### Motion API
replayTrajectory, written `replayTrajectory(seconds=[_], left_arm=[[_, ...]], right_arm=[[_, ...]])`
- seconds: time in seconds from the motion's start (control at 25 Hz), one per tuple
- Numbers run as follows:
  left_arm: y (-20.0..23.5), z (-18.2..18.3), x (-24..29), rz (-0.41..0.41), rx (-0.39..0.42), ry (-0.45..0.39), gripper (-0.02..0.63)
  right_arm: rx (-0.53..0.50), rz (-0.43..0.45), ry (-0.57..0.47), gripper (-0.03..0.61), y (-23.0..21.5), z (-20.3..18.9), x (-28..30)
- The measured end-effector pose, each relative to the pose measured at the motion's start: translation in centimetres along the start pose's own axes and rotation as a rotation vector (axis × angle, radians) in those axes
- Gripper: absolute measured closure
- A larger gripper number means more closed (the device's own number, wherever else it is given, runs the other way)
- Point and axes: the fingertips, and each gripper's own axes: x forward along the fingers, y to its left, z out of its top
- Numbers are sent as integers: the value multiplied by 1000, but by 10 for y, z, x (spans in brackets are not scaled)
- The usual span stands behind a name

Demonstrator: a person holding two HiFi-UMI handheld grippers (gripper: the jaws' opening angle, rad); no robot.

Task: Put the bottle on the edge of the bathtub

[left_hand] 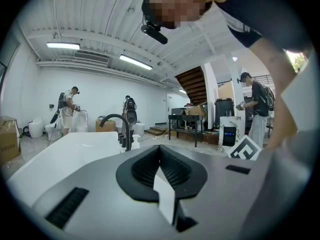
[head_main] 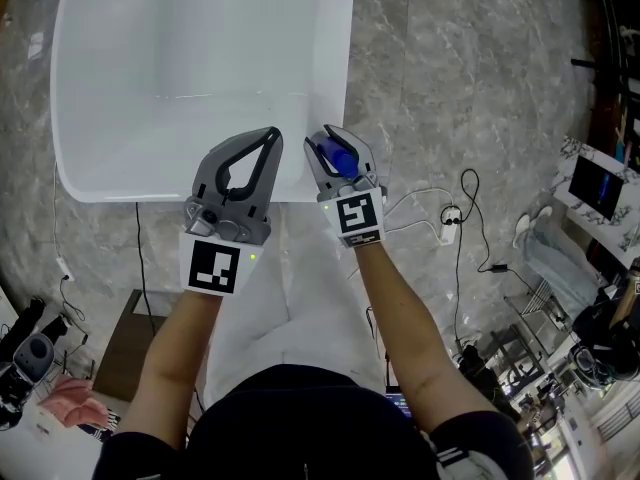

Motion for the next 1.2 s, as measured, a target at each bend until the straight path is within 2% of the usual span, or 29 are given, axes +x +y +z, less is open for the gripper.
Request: replayTrajectory(seconds=[0.24,0.44,0.68,1.2], left_arm=[[0,-2,-2,-1,-7,2,612],[1,0,-2,0,-6,-2,612],[-5,10,-7,-3,0,-22,612],[-11,32,-12,-18,22,-56,612]], right_arm=[[9,-9,-28,436,0,3,-2],[-24,13,-90,434,4,25,-8],[-56,-4,-144,423,5,46,-28],[-102,-40,-153,423,7,72,-59]])
